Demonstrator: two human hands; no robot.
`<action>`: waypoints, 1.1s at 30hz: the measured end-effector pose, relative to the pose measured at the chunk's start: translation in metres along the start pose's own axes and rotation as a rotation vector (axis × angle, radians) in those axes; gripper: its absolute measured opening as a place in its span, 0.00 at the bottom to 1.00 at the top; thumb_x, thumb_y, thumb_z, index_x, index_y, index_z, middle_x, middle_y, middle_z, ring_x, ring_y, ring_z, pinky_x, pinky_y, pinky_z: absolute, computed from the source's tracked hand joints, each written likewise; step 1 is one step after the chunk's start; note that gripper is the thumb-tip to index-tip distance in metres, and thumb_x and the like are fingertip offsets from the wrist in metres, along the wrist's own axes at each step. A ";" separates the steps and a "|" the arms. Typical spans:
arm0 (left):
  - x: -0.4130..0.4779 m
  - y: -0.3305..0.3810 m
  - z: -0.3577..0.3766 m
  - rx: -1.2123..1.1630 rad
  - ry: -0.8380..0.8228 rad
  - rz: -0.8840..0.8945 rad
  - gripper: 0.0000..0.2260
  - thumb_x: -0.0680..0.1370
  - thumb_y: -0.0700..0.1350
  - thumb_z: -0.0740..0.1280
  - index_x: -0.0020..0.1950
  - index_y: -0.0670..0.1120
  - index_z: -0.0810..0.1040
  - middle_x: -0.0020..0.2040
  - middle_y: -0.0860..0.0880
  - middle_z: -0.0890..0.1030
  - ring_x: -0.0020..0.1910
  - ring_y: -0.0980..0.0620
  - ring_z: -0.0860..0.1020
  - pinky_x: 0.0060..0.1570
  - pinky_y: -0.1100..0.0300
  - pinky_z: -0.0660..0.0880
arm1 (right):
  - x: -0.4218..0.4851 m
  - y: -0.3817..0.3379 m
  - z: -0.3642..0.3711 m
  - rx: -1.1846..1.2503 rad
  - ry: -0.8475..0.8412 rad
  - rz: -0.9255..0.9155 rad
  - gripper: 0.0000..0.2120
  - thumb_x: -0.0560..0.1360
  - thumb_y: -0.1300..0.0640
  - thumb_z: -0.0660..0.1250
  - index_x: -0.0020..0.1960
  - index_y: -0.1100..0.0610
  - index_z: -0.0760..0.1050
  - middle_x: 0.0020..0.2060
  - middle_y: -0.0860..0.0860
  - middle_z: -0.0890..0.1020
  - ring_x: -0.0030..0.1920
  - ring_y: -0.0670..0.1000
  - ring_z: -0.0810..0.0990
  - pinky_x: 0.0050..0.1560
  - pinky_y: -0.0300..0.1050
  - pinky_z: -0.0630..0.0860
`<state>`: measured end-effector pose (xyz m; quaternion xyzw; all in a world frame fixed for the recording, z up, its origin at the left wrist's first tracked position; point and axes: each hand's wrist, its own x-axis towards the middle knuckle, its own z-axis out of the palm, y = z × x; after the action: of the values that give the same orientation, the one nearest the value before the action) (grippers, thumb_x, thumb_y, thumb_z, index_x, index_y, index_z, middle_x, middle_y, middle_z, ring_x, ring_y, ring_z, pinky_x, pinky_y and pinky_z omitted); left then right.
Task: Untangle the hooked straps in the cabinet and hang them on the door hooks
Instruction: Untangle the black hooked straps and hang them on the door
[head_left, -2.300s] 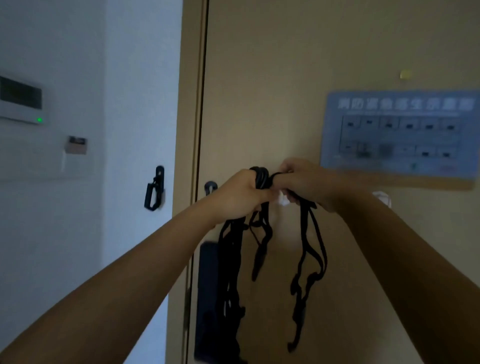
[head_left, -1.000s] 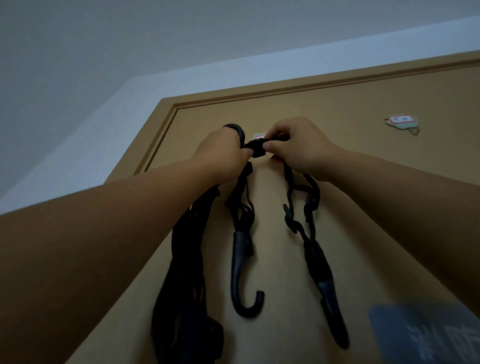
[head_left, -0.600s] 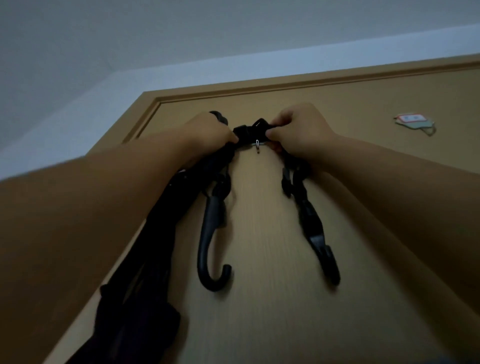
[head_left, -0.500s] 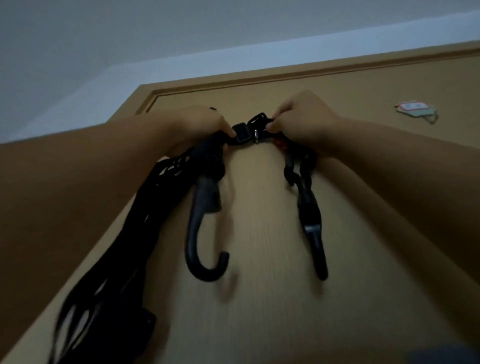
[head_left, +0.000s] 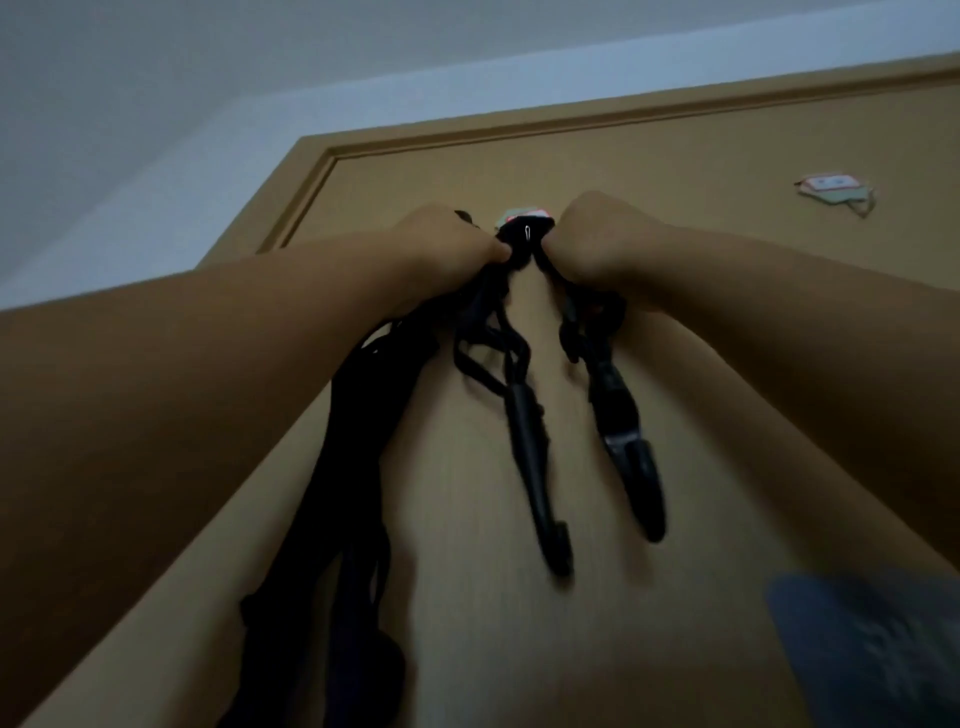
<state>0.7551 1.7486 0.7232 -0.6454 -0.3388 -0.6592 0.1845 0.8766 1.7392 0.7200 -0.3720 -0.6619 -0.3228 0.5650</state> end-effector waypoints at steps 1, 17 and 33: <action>-0.004 0.000 0.000 -0.015 0.004 -0.013 0.14 0.75 0.51 0.67 0.34 0.45 0.70 0.34 0.48 0.73 0.30 0.54 0.71 0.29 0.62 0.66 | -0.007 -0.003 0.001 -0.008 0.016 -0.010 0.14 0.78 0.62 0.54 0.33 0.61 0.63 0.32 0.56 0.67 0.37 0.56 0.68 0.32 0.44 0.64; -0.093 -0.025 0.004 -0.226 -0.027 -0.040 0.23 0.77 0.58 0.61 0.38 0.38 0.78 0.32 0.44 0.79 0.33 0.45 0.77 0.38 0.56 0.73 | -0.100 -0.004 0.007 0.164 0.059 0.031 0.10 0.78 0.52 0.52 0.49 0.57 0.68 0.44 0.53 0.72 0.39 0.52 0.69 0.34 0.45 0.61; -0.395 -0.045 0.008 -0.779 -0.277 -0.774 0.15 0.79 0.51 0.61 0.39 0.44 0.79 0.30 0.49 0.80 0.31 0.51 0.76 0.31 0.59 0.75 | -0.453 -0.052 0.050 1.122 -0.148 0.596 0.20 0.71 0.67 0.68 0.49 0.43 0.67 0.40 0.42 0.74 0.40 0.36 0.75 0.44 0.30 0.73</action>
<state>0.7695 1.7094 0.3281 -0.5752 -0.3036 -0.6642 -0.3685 0.8453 1.6971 0.2642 -0.2090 -0.6359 0.2703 0.6921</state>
